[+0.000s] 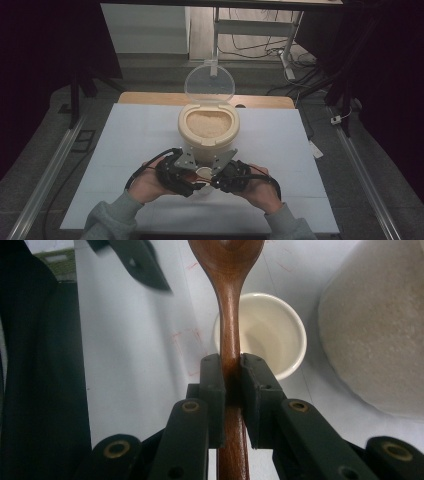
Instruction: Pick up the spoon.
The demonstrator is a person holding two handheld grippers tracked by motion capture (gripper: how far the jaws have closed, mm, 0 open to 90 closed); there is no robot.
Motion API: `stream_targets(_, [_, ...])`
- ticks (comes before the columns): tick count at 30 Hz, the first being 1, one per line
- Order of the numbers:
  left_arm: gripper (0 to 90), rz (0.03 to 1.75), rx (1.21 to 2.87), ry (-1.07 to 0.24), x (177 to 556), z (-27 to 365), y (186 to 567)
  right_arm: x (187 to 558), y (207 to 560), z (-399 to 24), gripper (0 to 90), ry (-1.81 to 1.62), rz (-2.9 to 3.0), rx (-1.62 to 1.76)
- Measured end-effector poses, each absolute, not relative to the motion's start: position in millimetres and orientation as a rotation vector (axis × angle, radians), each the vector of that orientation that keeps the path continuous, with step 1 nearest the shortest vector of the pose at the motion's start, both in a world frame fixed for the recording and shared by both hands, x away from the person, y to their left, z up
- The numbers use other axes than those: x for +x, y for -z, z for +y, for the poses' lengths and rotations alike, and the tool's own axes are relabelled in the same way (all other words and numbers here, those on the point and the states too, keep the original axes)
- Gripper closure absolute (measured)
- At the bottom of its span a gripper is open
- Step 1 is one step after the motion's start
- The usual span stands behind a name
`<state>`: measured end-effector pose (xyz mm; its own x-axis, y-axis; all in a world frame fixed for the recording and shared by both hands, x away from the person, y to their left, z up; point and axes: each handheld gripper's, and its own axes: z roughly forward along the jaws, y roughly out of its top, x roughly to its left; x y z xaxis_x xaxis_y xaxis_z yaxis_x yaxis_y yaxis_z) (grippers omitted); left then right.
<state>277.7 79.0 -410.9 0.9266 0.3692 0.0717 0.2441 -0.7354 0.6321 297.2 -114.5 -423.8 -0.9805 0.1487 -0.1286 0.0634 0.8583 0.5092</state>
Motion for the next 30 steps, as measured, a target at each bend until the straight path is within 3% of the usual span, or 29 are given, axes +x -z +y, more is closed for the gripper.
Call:
stream_targets(12, [52.5, 0.34, 2.56, -0.131, 288.9, 66.2, 425.5, 287.5, 423.9, -108.3, 80.1, -0.76, 2.844, 0.048])
stream_targets(20, [71.3, 0.287, 2.624, -0.09, 289.0, 60.7, 433.5, 280.1, 422.0, -105.2, 80.1, -0.689, 2.814, -0.105])
stream_targets(30, [77.5, 0.222, 2.654, 0.012, 291.2, 56.6, 444.3, 274.1, 427.9, -103.9, 79.8, -0.631, 2.813, -0.221])
